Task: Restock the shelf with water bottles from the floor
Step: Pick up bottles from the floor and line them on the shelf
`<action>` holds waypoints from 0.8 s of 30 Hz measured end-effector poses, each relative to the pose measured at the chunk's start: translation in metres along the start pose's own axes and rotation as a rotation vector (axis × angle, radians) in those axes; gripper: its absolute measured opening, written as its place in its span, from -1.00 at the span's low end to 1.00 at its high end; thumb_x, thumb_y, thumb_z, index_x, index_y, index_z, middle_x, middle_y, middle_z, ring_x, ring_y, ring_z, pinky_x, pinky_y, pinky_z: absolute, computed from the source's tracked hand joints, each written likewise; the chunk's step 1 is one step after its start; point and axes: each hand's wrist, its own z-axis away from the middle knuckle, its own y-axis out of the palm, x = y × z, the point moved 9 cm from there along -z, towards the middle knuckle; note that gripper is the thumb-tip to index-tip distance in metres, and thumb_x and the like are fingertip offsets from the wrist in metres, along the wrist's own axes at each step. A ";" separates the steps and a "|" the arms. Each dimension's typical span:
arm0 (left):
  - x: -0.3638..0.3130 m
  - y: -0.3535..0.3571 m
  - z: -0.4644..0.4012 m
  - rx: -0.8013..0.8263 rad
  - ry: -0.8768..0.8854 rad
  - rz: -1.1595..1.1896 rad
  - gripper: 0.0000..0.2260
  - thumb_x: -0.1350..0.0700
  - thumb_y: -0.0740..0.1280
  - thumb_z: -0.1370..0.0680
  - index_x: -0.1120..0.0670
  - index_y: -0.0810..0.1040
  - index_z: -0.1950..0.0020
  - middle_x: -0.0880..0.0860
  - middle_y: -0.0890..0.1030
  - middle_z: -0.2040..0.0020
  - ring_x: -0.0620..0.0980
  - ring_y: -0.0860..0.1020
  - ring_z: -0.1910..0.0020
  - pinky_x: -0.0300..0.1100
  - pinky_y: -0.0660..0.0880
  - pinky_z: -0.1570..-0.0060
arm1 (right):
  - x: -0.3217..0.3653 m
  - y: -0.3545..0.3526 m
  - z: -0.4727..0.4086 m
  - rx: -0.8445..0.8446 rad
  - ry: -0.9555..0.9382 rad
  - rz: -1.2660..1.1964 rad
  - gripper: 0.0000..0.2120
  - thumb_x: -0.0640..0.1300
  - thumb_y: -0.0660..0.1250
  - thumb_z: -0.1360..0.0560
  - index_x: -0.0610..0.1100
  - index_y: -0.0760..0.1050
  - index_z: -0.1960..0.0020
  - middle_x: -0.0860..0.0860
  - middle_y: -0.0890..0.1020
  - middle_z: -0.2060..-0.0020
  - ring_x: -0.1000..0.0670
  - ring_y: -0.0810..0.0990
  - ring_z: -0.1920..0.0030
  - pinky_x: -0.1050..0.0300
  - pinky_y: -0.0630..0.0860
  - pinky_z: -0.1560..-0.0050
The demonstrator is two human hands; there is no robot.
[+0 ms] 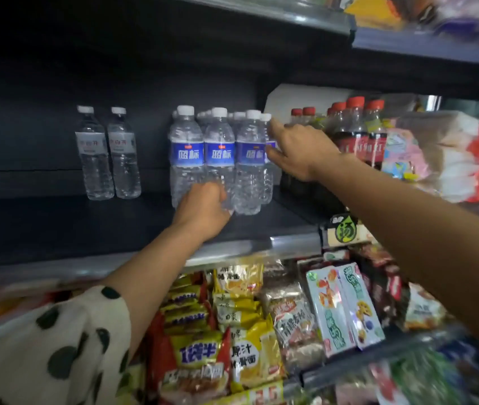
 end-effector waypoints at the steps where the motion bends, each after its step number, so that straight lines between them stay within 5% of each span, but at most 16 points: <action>1: 0.000 -0.003 0.013 0.011 0.031 0.005 -0.82 0.18 0.42 -0.44 0.09 0.59 -0.04 0.11 0.63 -0.03 0.12 0.58 -0.06 -0.08 0.52 -0.10 | 0.013 -0.001 0.027 0.032 0.007 0.002 -0.68 0.00 0.13 -0.58 -0.21 0.29 -0.19 -0.26 0.55 -0.05 -0.32 0.54 0.01 -0.04 0.34 0.18; 10: 0.000 0.065 0.179 0.156 0.470 -0.058 -0.78 0.30 0.40 -0.35 0.20 0.57 0.02 0.19 0.54 -0.05 0.21 0.46 -0.15 0.01 0.40 -0.16 | 0.135 0.077 0.273 0.469 0.135 -0.200 -0.63 -0.02 0.19 -0.57 -0.21 0.31 -0.28 -0.22 0.53 -0.10 -0.25 0.52 -0.08 -0.03 0.42 0.11; 19: 0.111 0.285 0.379 0.847 0.302 -0.193 -0.78 0.22 0.34 -0.46 0.11 0.52 -0.10 0.11 0.51 -0.11 0.16 0.49 -0.14 0.01 0.49 0.00 | 0.255 0.249 0.502 0.924 0.246 -0.401 -0.59 -0.06 0.24 -0.53 -0.21 0.32 -0.31 -0.19 0.51 -0.16 -0.25 0.51 -0.14 -0.06 0.43 0.06; 24: 0.181 0.414 0.514 1.081 0.206 -0.221 -0.81 0.19 0.34 -0.49 0.08 0.54 -0.10 0.08 0.55 -0.09 0.11 0.53 -0.11 -0.03 0.51 0.01 | 0.321 0.355 0.648 1.188 0.369 -0.505 -0.59 -0.08 0.19 -0.56 -0.18 0.26 -0.36 -0.18 0.47 -0.21 -0.22 0.46 -0.19 -0.03 0.40 -0.08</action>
